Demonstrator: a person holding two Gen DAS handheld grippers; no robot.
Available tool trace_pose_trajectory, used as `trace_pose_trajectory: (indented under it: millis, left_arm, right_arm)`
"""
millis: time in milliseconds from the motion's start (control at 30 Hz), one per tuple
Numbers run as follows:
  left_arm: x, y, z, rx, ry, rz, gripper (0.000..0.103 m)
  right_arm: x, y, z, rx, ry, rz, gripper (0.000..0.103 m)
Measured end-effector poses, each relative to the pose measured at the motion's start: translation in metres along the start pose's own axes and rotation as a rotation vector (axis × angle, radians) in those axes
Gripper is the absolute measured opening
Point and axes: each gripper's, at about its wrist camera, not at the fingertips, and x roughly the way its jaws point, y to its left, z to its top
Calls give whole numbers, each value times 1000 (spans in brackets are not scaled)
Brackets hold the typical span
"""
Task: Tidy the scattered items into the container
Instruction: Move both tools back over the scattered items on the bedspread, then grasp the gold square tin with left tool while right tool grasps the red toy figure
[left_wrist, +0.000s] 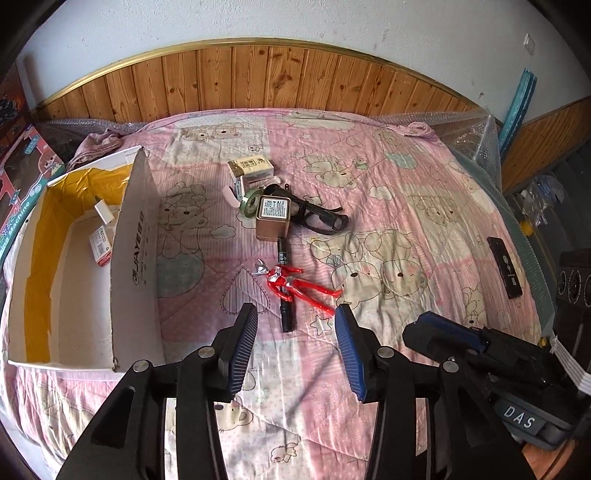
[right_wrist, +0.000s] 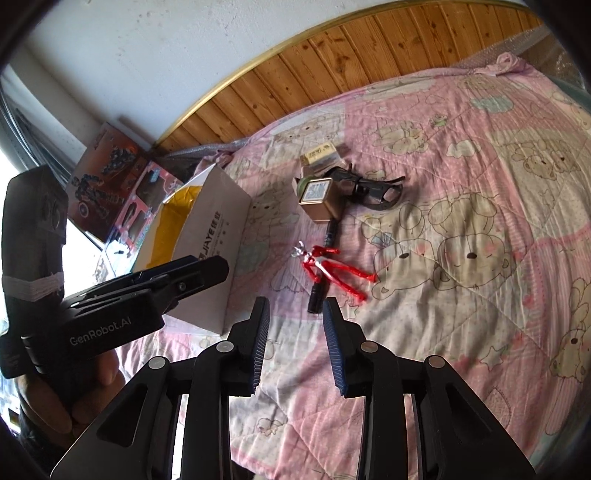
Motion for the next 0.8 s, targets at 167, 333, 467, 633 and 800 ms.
trace_pose_trajectory:
  millis: [167, 333, 467, 633, 800]
  left_arm:
    - [39, 6, 27, -4, 30, 1, 53]
    - [78, 16, 54, -5, 66, -5, 55]
    - [109, 18, 70, 6, 90, -4, 55]
    - [148, 24, 86, 11, 120, 4, 55]
    - [182, 30, 94, 21, 139, 31, 55]
  right_arm:
    - [34, -10, 10, -23, 51, -32, 37]
    - [61, -20, 24, -50, 87, -59, 39]
    - [82, -19, 32, -118, 119, -82, 45]
    - [106, -10, 34, -256, 148, -116, 52]
    - [130, -3, 32, -384, 169, -164, 54]
